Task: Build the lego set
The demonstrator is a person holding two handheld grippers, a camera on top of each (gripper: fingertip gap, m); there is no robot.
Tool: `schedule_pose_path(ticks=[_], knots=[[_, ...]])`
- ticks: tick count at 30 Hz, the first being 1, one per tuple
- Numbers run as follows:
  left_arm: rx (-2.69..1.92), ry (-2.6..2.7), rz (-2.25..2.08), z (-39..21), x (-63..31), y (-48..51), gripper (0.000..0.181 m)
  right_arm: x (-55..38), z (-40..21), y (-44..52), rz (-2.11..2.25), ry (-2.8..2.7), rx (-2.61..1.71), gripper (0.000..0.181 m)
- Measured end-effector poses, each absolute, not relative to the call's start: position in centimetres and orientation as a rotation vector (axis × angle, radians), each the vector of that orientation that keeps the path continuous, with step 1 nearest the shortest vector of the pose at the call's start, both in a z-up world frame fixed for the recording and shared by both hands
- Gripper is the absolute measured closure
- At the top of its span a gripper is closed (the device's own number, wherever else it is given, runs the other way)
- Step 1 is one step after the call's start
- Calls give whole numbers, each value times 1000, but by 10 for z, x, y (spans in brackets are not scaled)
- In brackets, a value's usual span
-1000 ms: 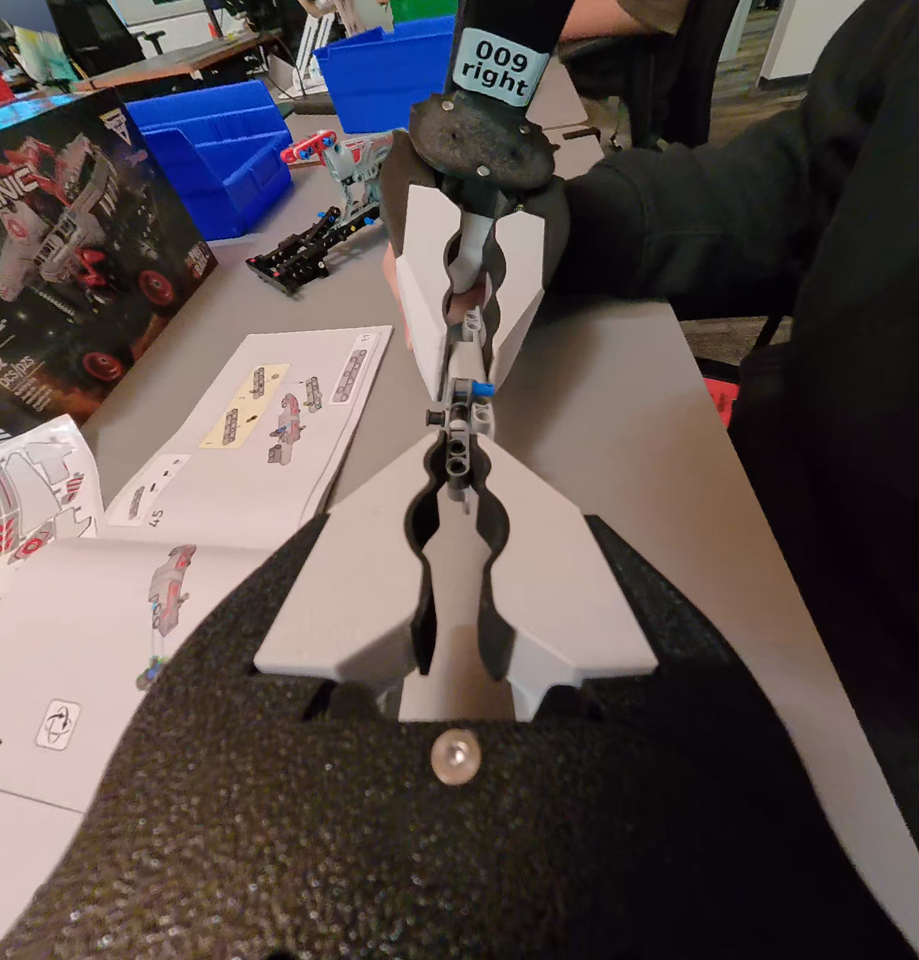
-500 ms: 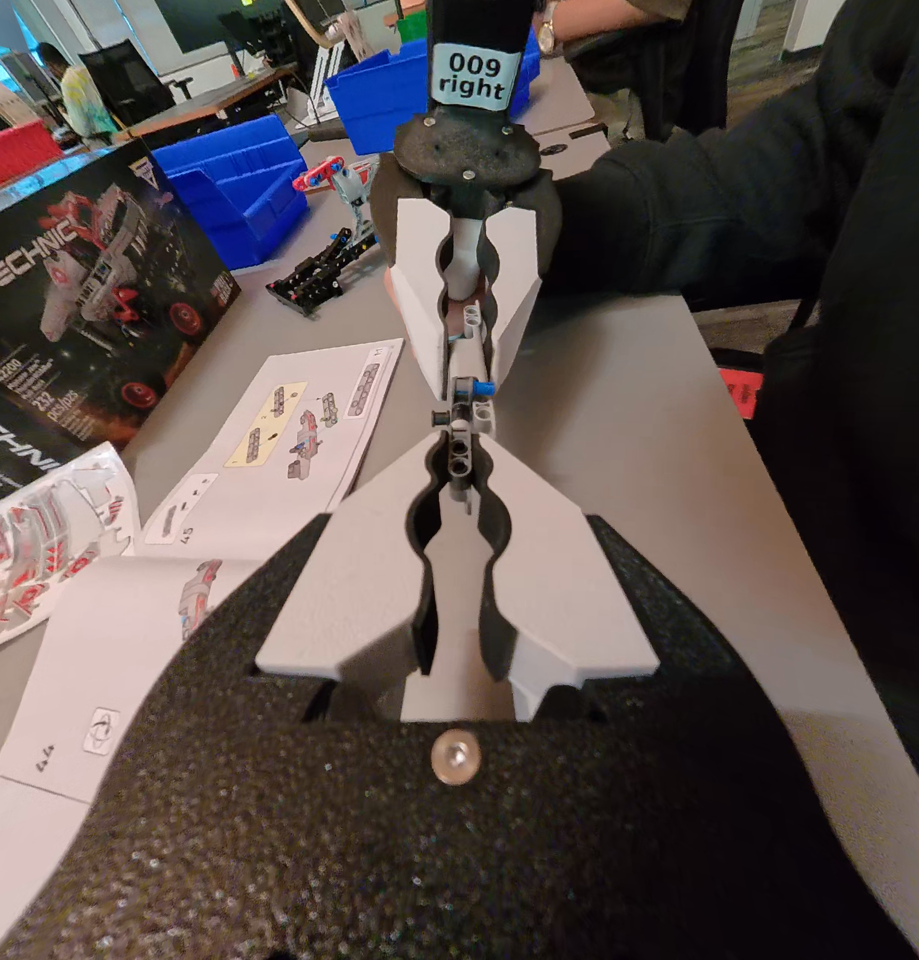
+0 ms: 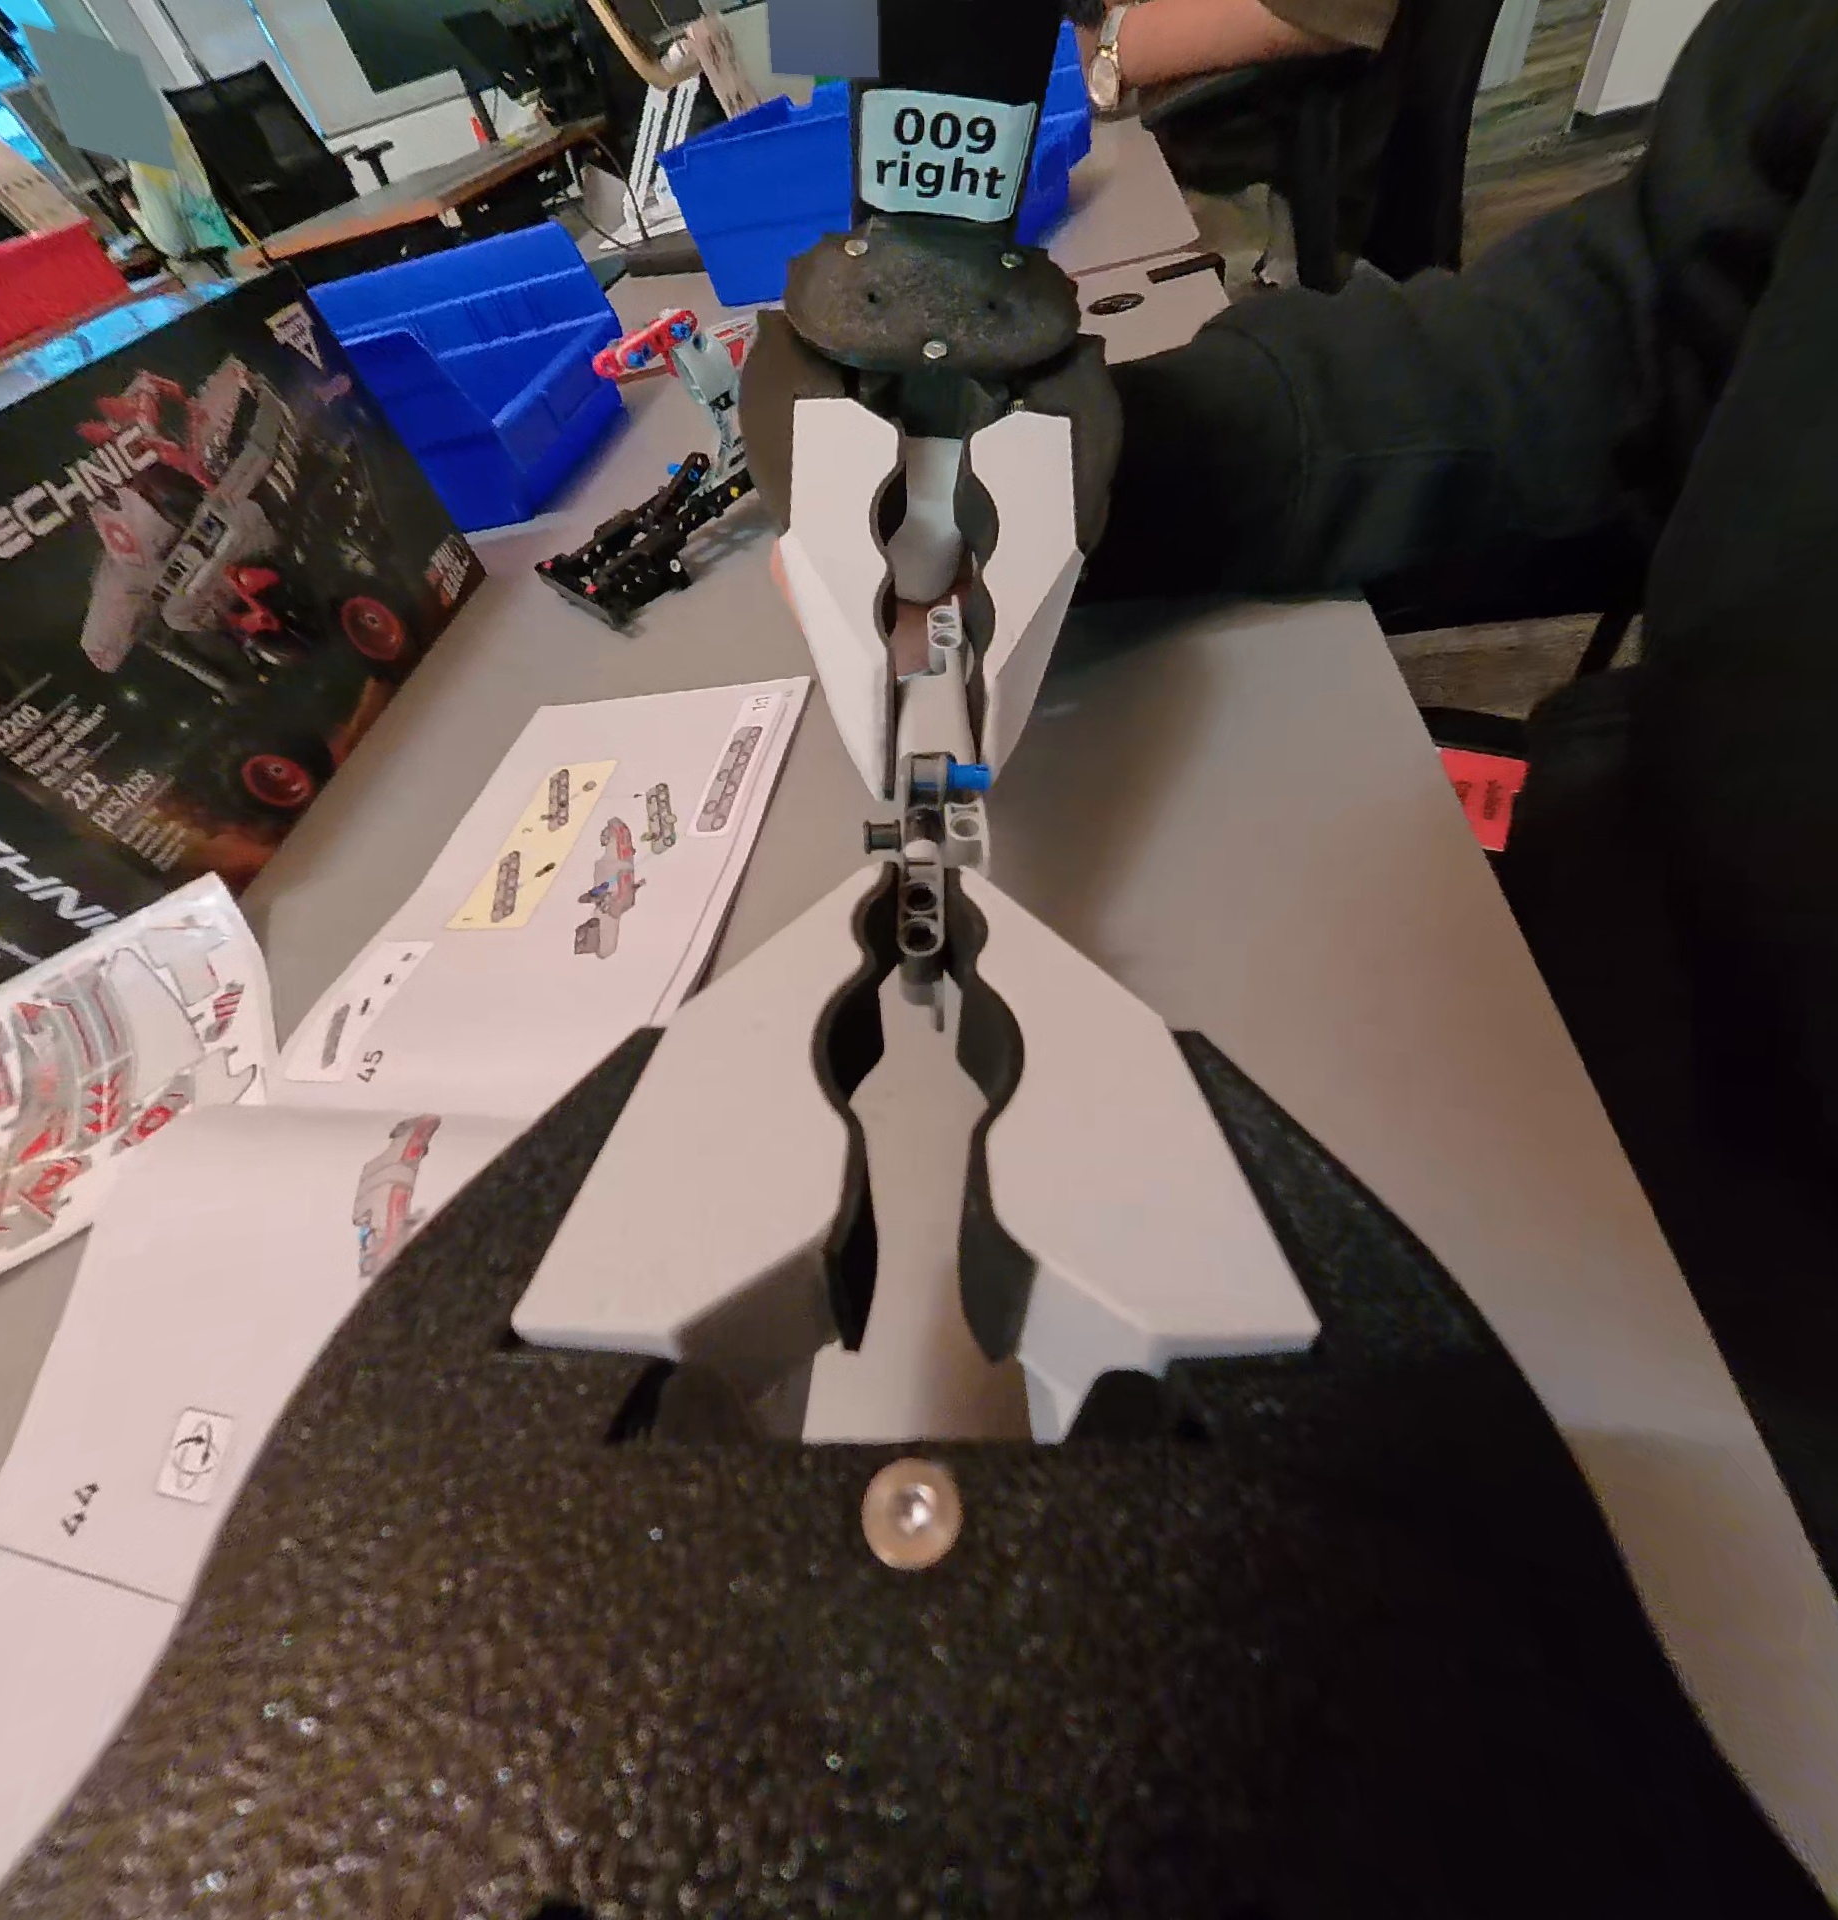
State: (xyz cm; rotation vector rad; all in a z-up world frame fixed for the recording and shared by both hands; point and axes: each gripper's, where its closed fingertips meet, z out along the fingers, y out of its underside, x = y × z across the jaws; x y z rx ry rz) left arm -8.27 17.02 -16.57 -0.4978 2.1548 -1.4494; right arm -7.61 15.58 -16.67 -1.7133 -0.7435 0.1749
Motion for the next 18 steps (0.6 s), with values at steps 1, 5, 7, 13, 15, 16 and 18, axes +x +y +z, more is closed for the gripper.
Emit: schedule_pose_path(ticks=[1, 5, 7, 13, 15, 16, 18], knots=[[-498, 2158, -1454, -166, -83, 170, 176, -76, -167, 156, 176, -746, -1716, 166], [-341, 2105, -1344, -163, -84, 168, 176, -79, -166, 154, 194, -761, -1702, 166], [-316, 2062, -1349, -158, -85, 167, 176, -80, -162, 153, 205, -754, -1673, 166], [-368, 2042, -1287, -151, -80, 167, 176, -76, -153, 152, 174, -716, -1616, 166], [-430, 2070, -1318, -150, -80, 166, 176, -75, -151, 152, 171, -714, -1605, 166], [-458, 2083, -1336, -150, -80, 167, 176, -75, -151, 152, 167, -712, -1605, 166], [-508, 2097, -1355, -150, -79, 167, 176, -75, -151, 152, 163, -708, -1603, 166]])
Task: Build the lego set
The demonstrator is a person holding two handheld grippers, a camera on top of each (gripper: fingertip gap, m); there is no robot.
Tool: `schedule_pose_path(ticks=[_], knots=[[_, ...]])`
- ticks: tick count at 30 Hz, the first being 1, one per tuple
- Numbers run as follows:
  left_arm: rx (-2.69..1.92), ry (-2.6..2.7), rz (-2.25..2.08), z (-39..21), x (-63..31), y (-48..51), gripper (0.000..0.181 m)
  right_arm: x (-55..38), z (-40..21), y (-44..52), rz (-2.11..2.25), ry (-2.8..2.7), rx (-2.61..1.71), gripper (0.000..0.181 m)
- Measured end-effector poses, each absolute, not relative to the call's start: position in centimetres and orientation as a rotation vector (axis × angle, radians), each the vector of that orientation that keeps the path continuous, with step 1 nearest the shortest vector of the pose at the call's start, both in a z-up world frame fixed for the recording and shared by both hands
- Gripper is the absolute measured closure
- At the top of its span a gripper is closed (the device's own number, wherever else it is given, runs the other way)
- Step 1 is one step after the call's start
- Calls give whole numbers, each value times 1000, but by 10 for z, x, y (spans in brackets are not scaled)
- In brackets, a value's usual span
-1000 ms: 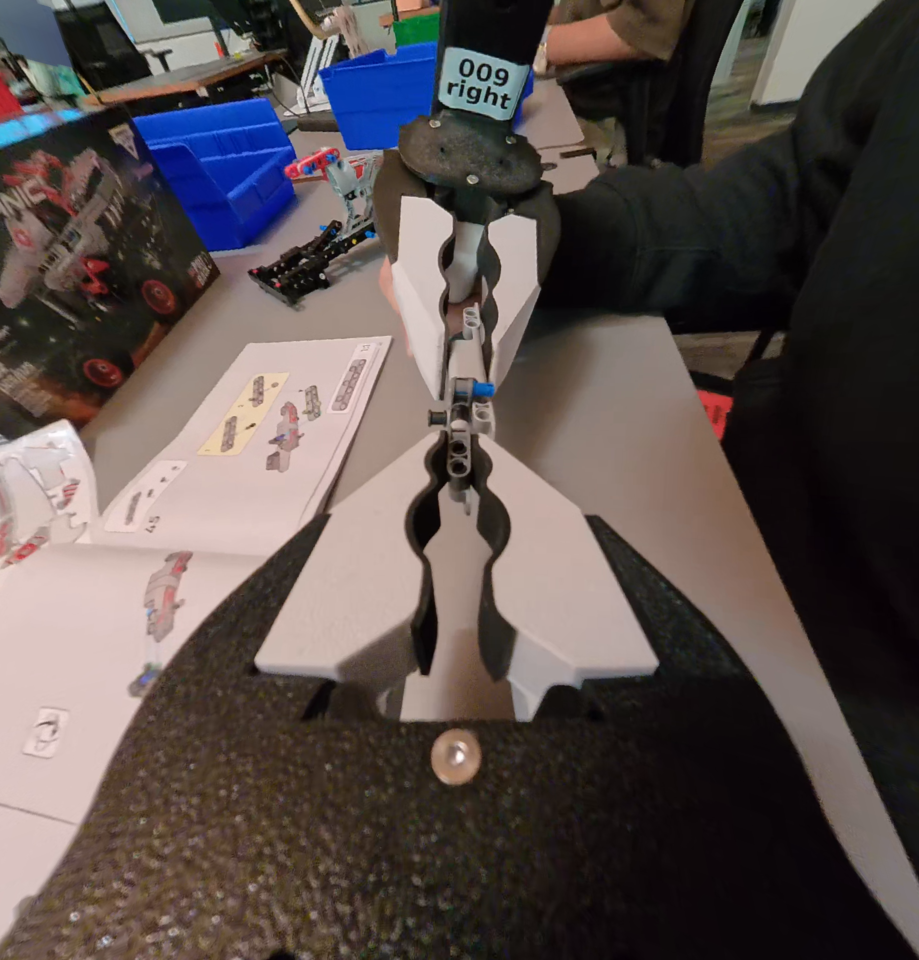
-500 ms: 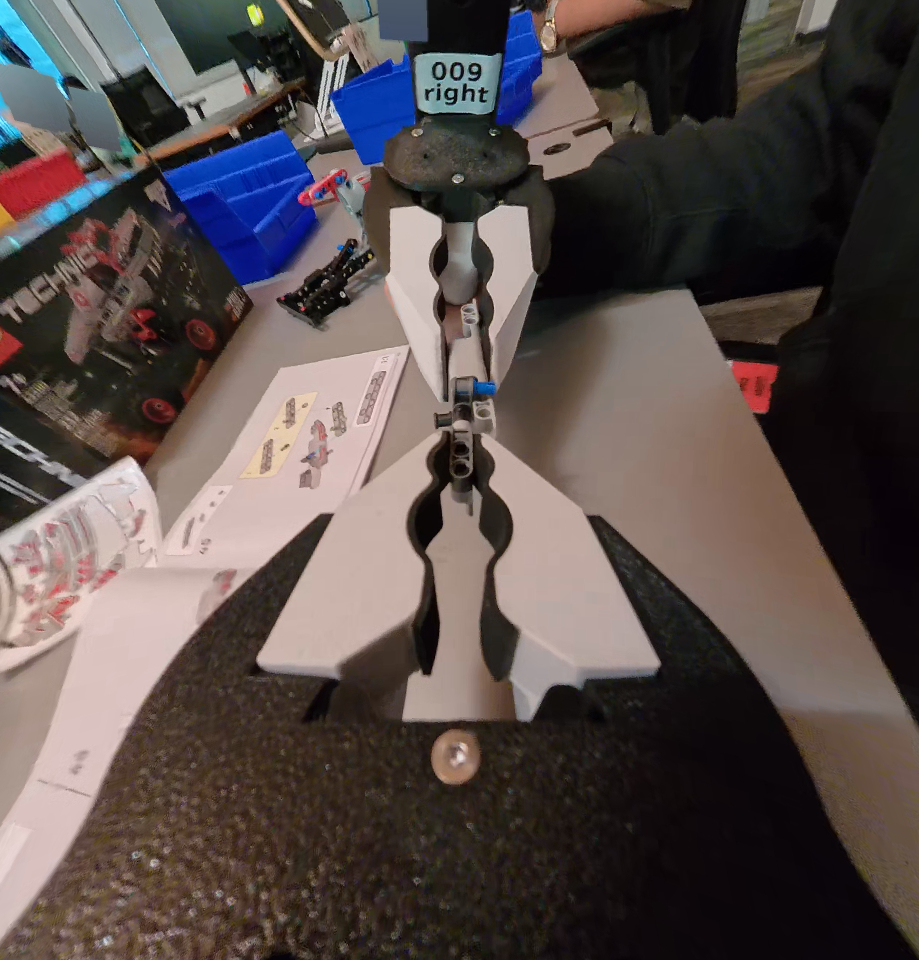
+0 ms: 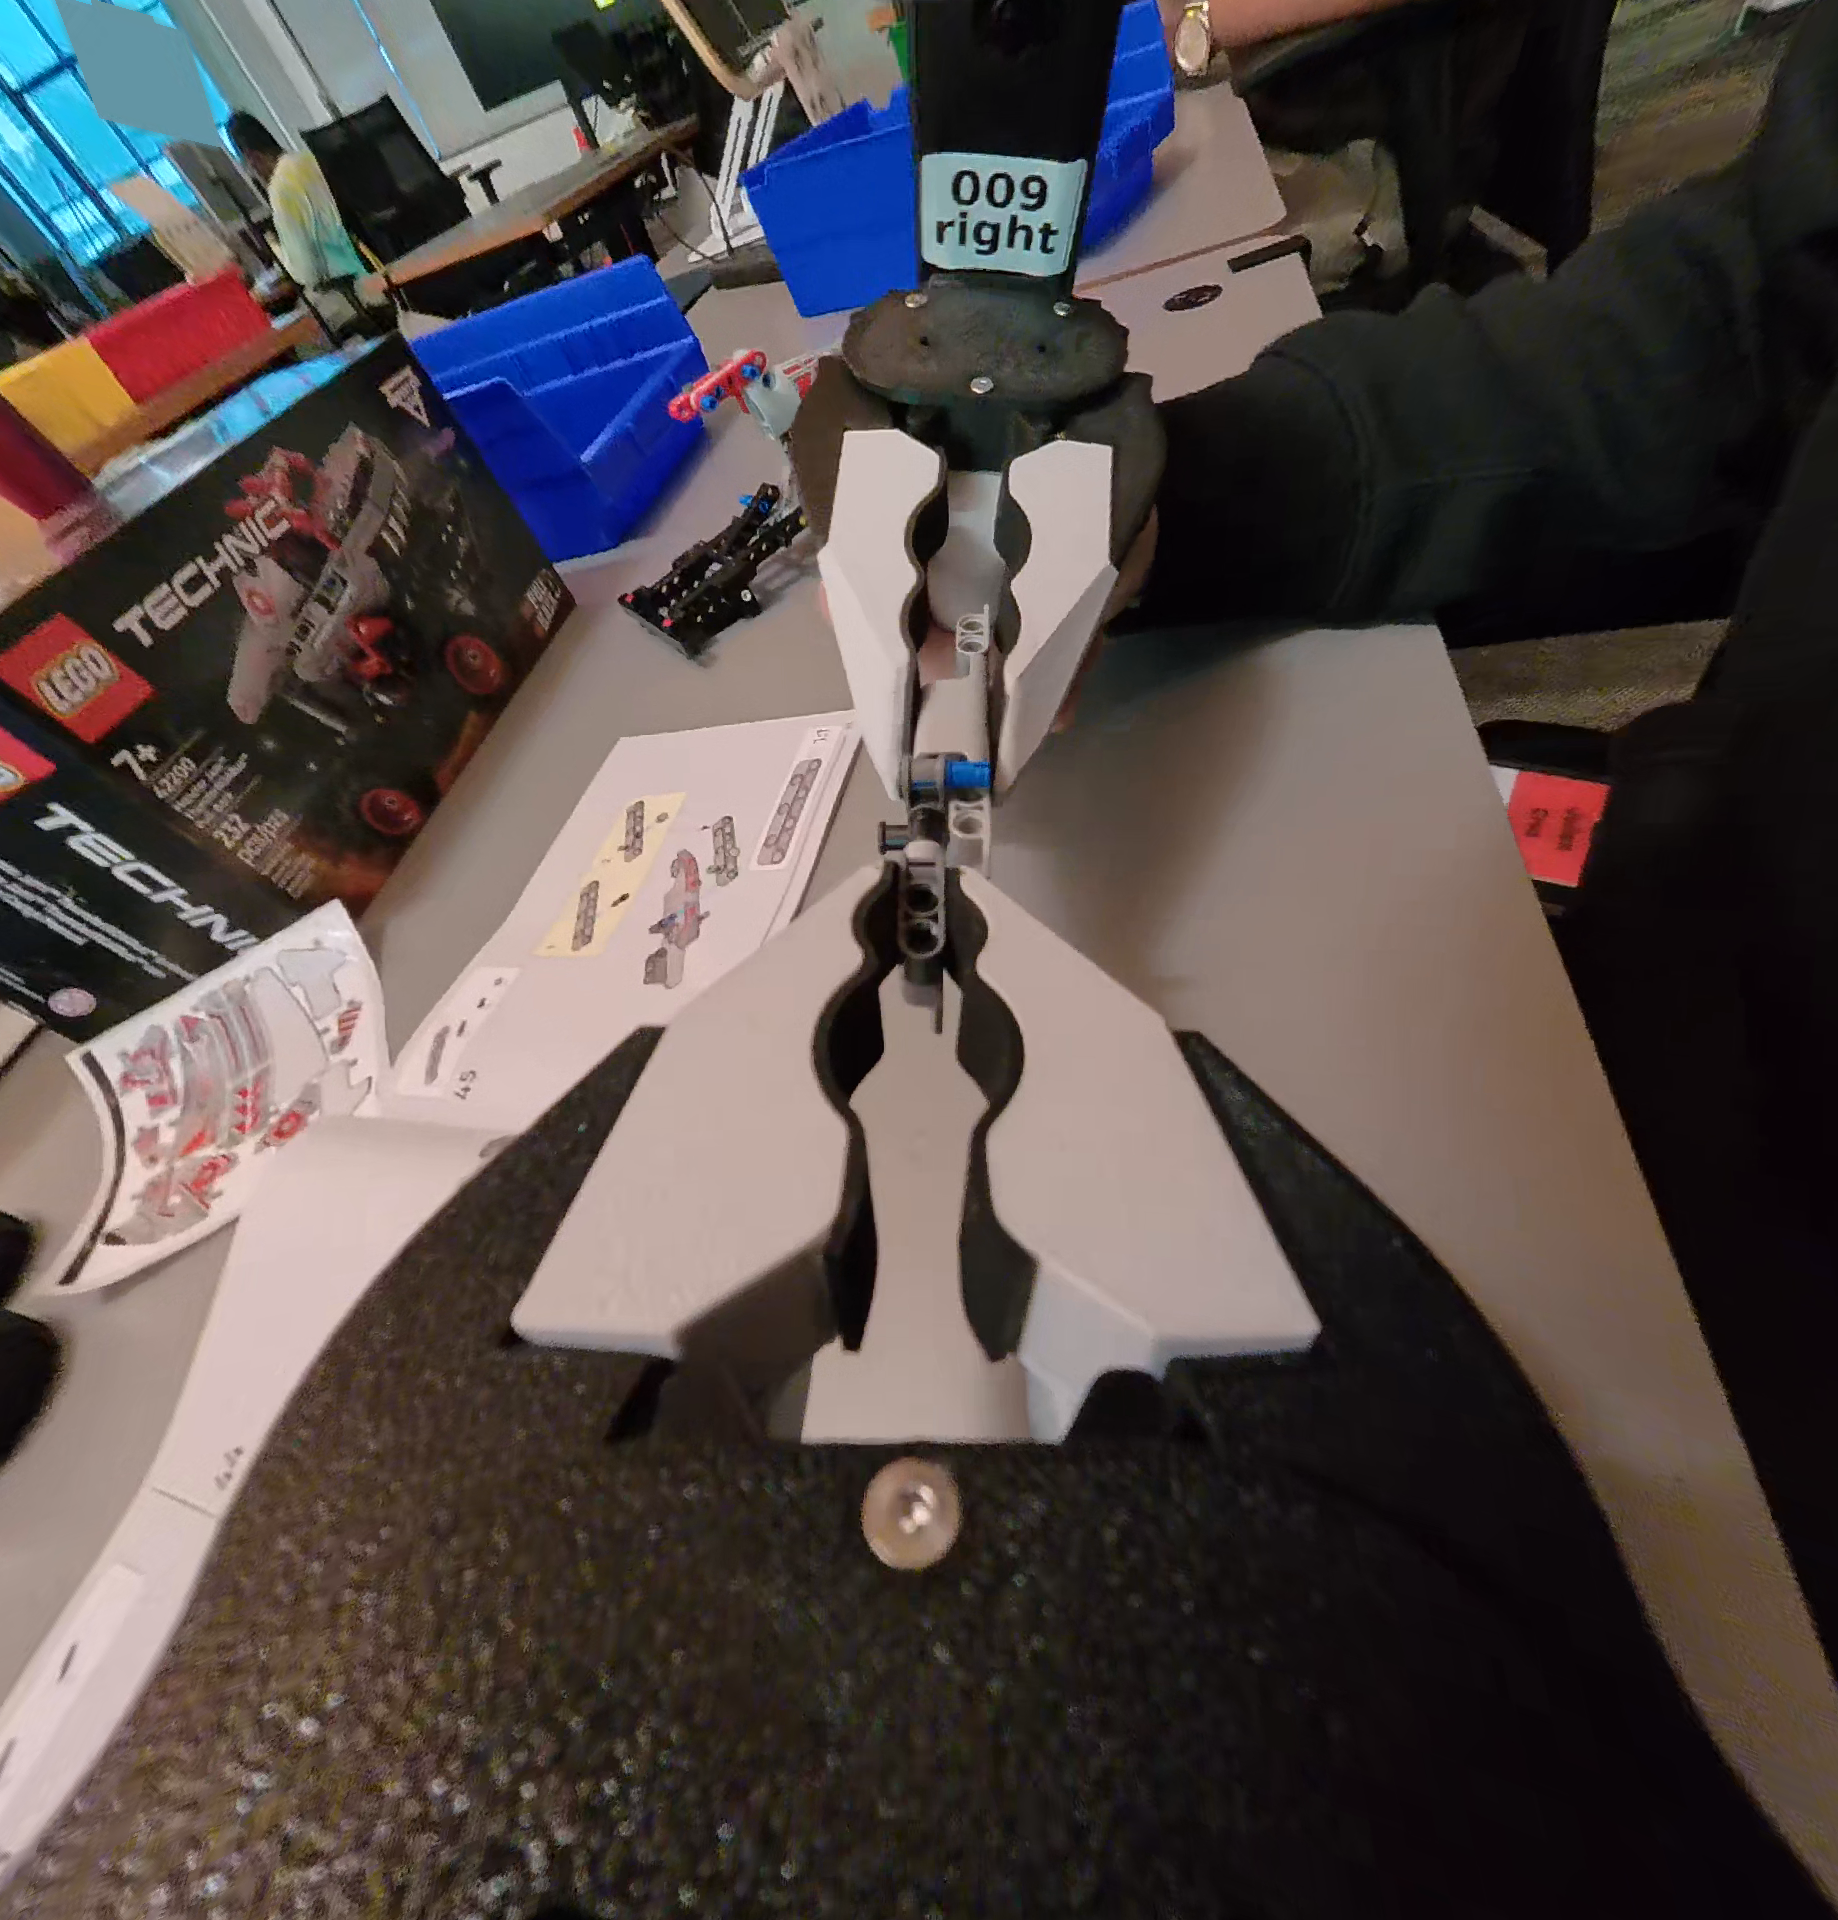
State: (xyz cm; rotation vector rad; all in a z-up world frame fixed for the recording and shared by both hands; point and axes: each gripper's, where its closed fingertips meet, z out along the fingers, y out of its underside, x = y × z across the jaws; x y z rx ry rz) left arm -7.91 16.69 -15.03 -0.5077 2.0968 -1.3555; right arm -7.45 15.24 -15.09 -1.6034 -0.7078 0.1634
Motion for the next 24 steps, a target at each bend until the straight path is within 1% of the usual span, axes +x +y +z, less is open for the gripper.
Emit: schedule_pose_path(ticks=[3, 5, 10, 16, 19, 20, 21, 22, 24], knots=[[-503, 2122, -1321, -152, -80, 168, 176, -74, -152, 153, 157, -709, -1614, 166], [-389, 2111, -1246, -154, -81, 168, 176, -76, -155, 154, 153, -725, -1626, 166], [-300, 2107, -1161, -156, -83, 168, 176, -79, -157, 153, 163, -748, -1628, 166], [-393, 2189, -1105, -160, -82, 170, 176, -79, -157, 154, 149, -750, -1628, 166], [-454, 2251, -1234, -173, -84, 149, 176, -100, -144, 156, 250, -762, -1532, 166], [-418, 2270, -1138, -183, -81, 153, 176, -101, -146, 160, 239, -749, -1555, 166], [-394, 2279, -1063, -187, -80, 161, 176, -93, -162, 164, 148, -779, -1652, 166], [-417, 2261, -1111, -181, -80, 165, 176, -90, -170, 163, 116, -806, -1691, 166], [-505, 2227, -1202, -175, -77, 174, 176, -83, -155, 161, 150, -725, -1628, 166]])
